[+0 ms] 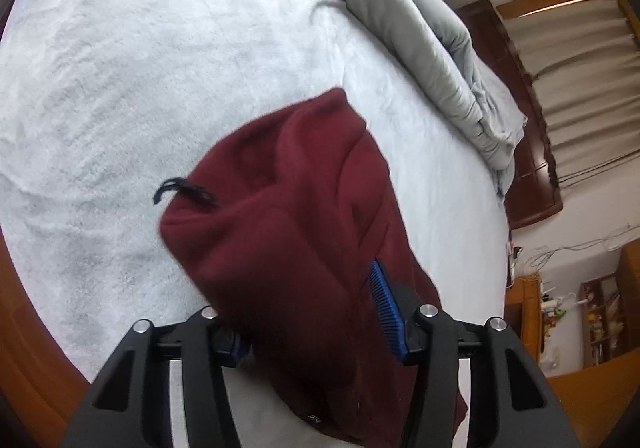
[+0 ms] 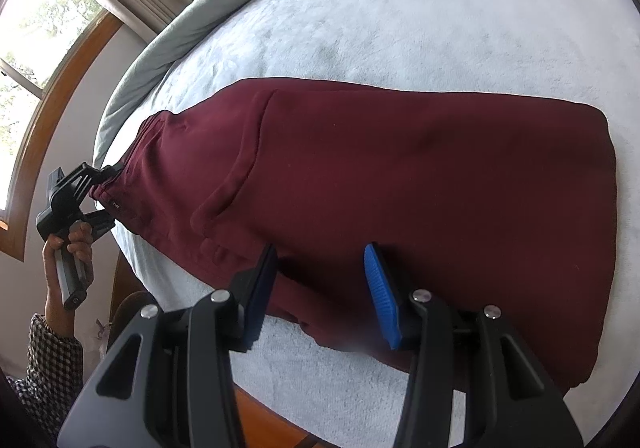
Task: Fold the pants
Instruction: 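Grasp the waistband end with the left tool and lift it up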
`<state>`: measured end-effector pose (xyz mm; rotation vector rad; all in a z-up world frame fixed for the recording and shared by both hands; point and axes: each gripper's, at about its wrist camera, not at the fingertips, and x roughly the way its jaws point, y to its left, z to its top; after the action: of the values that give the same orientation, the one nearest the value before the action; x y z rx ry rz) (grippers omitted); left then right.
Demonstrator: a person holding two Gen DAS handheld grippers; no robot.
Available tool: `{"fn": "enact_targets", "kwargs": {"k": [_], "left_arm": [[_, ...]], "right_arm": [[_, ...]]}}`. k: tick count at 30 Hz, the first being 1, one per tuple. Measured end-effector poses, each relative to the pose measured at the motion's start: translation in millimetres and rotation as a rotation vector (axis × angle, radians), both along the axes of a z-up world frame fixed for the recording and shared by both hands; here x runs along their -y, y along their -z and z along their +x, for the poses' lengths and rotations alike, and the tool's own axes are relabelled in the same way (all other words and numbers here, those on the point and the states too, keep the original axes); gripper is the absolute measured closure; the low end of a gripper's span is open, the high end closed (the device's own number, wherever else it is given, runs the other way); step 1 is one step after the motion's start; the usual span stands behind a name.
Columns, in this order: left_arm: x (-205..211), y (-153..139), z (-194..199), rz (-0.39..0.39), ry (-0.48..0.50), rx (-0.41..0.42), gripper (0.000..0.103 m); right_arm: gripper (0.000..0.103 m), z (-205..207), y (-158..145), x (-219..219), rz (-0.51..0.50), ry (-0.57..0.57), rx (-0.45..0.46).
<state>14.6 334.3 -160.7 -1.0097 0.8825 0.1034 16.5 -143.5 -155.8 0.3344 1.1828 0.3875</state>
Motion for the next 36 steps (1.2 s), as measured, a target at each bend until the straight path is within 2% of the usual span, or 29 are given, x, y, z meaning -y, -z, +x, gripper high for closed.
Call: {"fn": "enact_targets", "kwargs": {"k": [2,4,6,10,14,16,17,19,21,24,25,29,32,36], "left_arm": [[0,-1,0,0.011,0.004,-0.006,0.052],[0,-2,3,0.028,0.004,-0.001,0.061],[2,-4,7,0.067,0.0,-0.011,0.066],[-1,3,6,0.057,-0.046,-0.051,0.072],[7,-10,-2,0.102,-0.043,0.013,0.074],[6,-3,1,0.124,-0.04,-0.023,0.074],[4,3,1,0.107,-0.05,-0.042,0.074],[1,5,1,0.085,-0.052,-0.038,0.074],[3,2,2,0.096,-0.042,-0.034,0.074],[5,-2,3,0.093,-0.046,-0.03,0.075],[5,-3,3,0.086,-0.051,-0.025,0.075],[10,-12,0,0.089,-0.044,0.021,0.076],[18,-26,1,0.114,-0.013,0.073,0.076],[42,-55,5,0.159,0.054,0.183,0.076]], "right_arm": [[0.057,0,-1,1,0.004,0.002,-0.002],[0.057,0,0,1,0.003,-0.001,-0.003],[0.057,0,0,0,0.0,-0.003,-0.002],[0.057,0,0,0,0.0,-0.006,-0.001],[0.057,1,0,1,0.003,-0.004,-0.005],[0.057,2,-1,2,0.008,-0.001,-0.011],[0.057,2,-1,2,0.008,0.0,-0.012],[0.054,1,-6,3,-0.006,0.001,-0.014],[0.048,-3,-14,5,-0.032,-0.005,0.012],[0.048,-4,-14,11,-0.09,0.003,0.015],[0.05,-3,-8,13,-0.105,0.009,-0.001],[0.05,-3,4,25,-0.027,0.045,-0.017],[0.05,-6,-4,34,0.015,0.075,-0.009],[0.047,-10,-18,52,0.019,0.116,0.02]]}}
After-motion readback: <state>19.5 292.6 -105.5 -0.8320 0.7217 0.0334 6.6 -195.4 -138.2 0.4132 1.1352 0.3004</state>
